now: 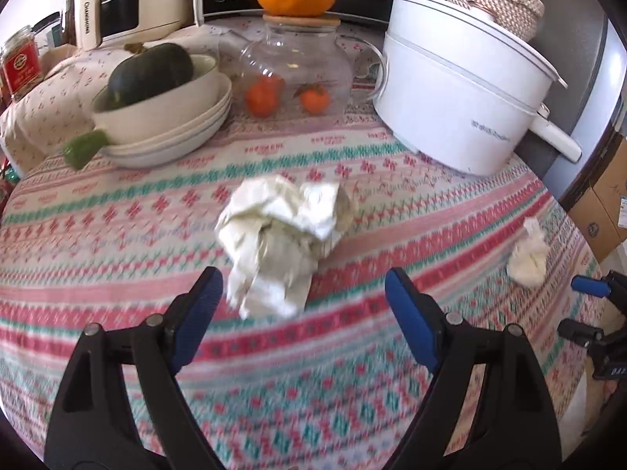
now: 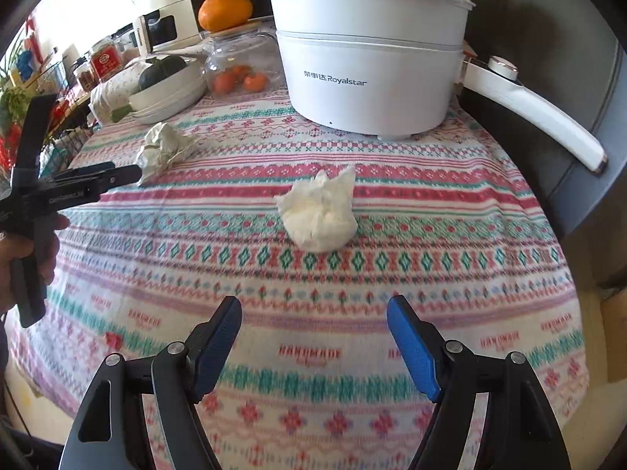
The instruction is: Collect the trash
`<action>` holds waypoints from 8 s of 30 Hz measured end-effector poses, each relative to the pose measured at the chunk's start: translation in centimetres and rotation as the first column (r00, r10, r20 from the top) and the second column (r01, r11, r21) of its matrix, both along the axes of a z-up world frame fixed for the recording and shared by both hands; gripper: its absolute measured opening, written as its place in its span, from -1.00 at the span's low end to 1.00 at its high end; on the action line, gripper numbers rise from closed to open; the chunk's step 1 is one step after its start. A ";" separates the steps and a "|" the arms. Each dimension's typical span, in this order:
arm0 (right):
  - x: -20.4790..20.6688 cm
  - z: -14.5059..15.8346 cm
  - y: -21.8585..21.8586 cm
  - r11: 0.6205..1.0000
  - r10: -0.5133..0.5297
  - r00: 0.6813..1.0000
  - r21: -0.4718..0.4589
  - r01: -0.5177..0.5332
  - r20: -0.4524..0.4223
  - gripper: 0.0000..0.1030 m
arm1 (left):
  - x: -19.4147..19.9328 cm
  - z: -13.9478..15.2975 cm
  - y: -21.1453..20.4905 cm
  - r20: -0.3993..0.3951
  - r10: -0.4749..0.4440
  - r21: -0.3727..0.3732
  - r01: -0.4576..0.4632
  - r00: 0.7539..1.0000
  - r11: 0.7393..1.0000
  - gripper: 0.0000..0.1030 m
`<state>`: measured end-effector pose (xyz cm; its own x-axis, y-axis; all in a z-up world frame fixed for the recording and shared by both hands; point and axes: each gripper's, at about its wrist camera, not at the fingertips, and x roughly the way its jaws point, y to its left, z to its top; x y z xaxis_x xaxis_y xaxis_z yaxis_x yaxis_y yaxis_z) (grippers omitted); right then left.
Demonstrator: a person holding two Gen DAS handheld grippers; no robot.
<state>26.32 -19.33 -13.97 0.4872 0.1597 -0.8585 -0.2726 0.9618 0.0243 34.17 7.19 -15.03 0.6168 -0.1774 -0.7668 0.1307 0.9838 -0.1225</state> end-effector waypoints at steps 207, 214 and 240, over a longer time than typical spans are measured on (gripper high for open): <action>-35.7 13.7 -8.5 0.953 -0.285 0.920 -0.021 0.301 0.270 1.00 | -40.5 12.0 -16.6 0.145 -0.025 0.093 0.012 0.989 0.996 0.98; -35.7 13.7 -8.5 0.953 -0.286 0.919 -0.019 0.302 0.270 1.00 | -40.6 12.0 -16.6 0.146 -0.027 0.093 0.013 0.989 0.996 0.98; -35.6 13.7 -8.6 0.954 -0.285 0.921 -0.018 0.300 0.266 1.00 | -40.4 12.0 -16.2 0.122 -0.021 0.084 0.010 0.992 0.996 0.98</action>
<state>-9.31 -27.93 -0.24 0.7101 -0.0687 -0.7007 0.0313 0.9973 -0.0660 -6.26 -9.02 -3.08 0.7049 -0.1266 -0.6979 0.1551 0.9876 -0.0225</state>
